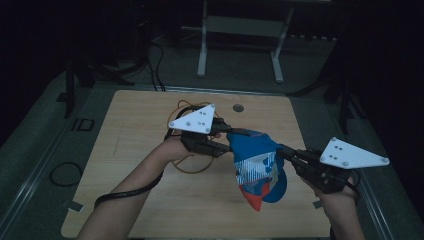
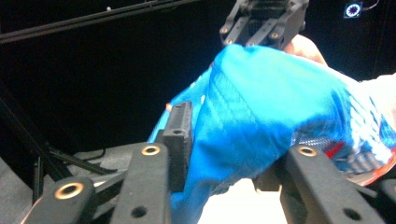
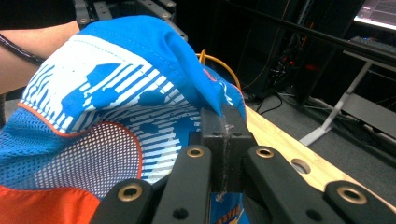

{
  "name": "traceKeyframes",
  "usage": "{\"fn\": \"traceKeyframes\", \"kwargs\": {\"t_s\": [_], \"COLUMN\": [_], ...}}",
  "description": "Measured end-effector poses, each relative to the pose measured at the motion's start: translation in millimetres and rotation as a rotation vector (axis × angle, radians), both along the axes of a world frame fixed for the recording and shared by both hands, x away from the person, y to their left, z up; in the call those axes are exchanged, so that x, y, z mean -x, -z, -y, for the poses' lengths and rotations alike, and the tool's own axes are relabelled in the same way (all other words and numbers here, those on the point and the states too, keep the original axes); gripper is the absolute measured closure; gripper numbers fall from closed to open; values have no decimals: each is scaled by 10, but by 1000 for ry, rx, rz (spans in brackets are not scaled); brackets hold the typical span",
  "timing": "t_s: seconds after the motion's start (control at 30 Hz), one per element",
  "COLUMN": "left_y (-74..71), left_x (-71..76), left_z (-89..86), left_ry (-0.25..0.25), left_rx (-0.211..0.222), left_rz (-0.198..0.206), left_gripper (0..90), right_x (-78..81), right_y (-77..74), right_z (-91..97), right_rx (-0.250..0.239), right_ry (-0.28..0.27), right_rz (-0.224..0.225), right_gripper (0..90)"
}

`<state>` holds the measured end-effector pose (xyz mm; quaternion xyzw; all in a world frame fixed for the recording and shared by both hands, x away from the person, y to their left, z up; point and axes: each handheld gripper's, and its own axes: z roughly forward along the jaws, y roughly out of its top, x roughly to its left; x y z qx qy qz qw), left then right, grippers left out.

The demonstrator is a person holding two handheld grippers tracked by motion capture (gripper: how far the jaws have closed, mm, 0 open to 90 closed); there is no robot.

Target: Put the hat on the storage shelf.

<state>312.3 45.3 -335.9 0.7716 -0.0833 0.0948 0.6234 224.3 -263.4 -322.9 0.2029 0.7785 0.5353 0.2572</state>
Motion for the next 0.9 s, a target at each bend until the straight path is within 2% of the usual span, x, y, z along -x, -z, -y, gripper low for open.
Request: {"fn": "traceKeyframes", "kwargs": {"t_s": [0.27, 0.47, 0.67, 0.8, 0.87, 0.9], "left_y": [-31, -35, -5, 41, 59, 95], "left_x": [29, 42, 112, 155, 161, 171], "left_z": [-181, -378, -589, -769, -816, -897], "left_ry": [-52, -98, -147, -207, -217, -247], "left_rx": [-19, 2, -4, -3, -3, 2], "left_rz": [16, -5, -8, -11, -18, -25], "left_gripper": [623, 597, 573, 553, 525, 525], "right_x": [22, 13, -56, -131, -152, -171], "right_y": [-74, -102, -156, -208, -223, -237], "right_z": [23, 67, 63, 30, 17, 0], "right_rx": [0, -11, -22, -28, -29, -33], "right_ry": [6, 23, 37, 41, 40, 41], "right_rz": [18, 23, 28, 31, 33, 32], "right_gripper": [900, 900, 900, 900, 900, 900]}}
